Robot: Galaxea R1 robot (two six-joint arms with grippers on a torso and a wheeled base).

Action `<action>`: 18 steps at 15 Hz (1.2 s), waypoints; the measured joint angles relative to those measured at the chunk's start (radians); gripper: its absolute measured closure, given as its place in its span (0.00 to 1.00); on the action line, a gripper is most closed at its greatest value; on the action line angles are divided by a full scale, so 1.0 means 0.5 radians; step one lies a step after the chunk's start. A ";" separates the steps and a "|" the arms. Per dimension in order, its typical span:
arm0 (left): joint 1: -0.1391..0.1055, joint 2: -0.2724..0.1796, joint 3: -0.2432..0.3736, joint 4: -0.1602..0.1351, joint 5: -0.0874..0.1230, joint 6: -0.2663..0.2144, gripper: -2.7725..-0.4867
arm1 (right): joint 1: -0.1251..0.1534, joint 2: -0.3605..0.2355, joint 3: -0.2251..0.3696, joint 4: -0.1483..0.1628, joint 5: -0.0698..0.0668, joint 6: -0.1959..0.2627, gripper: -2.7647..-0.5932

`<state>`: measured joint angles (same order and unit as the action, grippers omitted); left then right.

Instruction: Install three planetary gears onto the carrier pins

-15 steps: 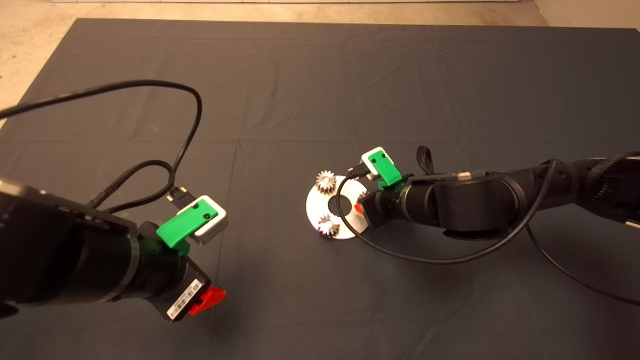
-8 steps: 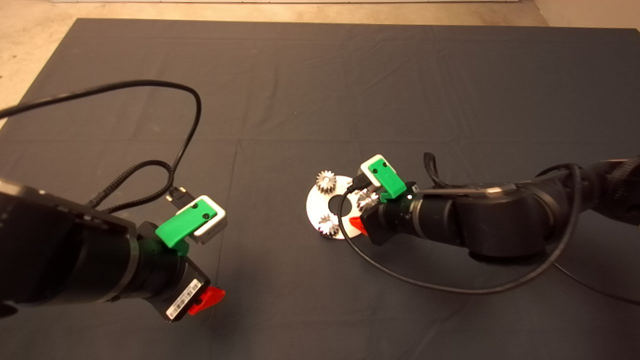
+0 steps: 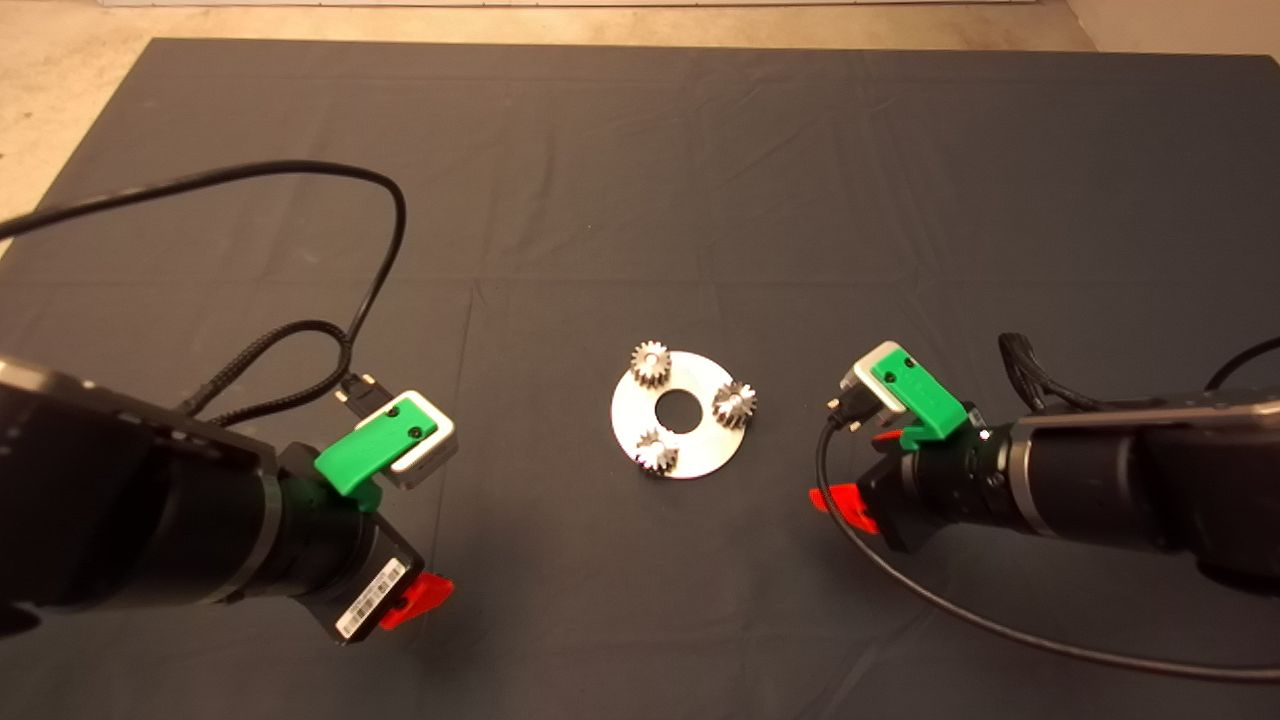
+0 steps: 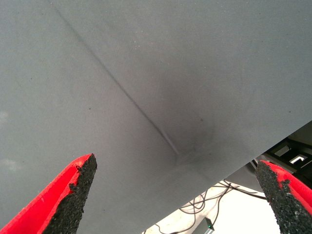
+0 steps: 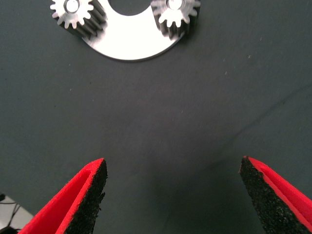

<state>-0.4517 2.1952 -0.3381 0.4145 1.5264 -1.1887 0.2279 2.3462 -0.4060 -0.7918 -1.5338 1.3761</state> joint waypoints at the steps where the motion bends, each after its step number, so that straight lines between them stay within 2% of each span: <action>1: 0.000 0.016 0.000 -0.001 0.001 -0.006 0.19 | 0.000 -0.005 0.010 0.020 0.001 0.037 0.34; 3: 0.000 0.064 0.000 0.000 -0.003 -0.023 0.19 | -0.001 -0.004 0.027 0.037 0.000 0.140 0.34; 6: 0.006 0.063 0.003 0.001 -0.001 -0.078 0.19 | -0.003 -0.004 0.056 0.059 0.000 0.258 0.34; 7: 0.041 0.059 0.006 0.001 0.001 -0.091 0.19 | -0.013 -0.002 0.061 0.059 0.001 0.280 0.34; 10: 0.201 0.063 0.011 0.001 -0.002 -0.098 0.19 | -0.117 -0.005 0.072 0.067 0.000 0.320 0.34; 11: 0.245 0.064 0.011 0.005 -0.005 -0.098 0.19 | -0.136 -0.014 0.075 0.070 0.006 0.326 0.34; 12: 0.262 0.064 0.014 0.005 -0.009 -0.099 0.19 | -0.146 -0.043 0.075 0.069 0.007 0.333 0.32; 14: 0.261 0.064 0.014 0.023 -0.010 -0.102 0.19 | -0.173 -0.115 0.077 0.069 0.006 0.337 0.29; 16: 0.261 0.064 0.014 0.034 -0.014 -0.104 0.19 | -0.211 -0.157 0.078 0.070 -0.001 0.340 0.20; 18: 0.261 0.064 0.014 0.040 -0.014 -0.104 0.19 | -0.236 -0.160 0.087 0.070 0.002 0.340 0.20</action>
<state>-0.3213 2.2272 -0.3313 0.4347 1.5191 -1.2406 0.1099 2.2660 -0.3626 -0.7570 -1.5328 1.5462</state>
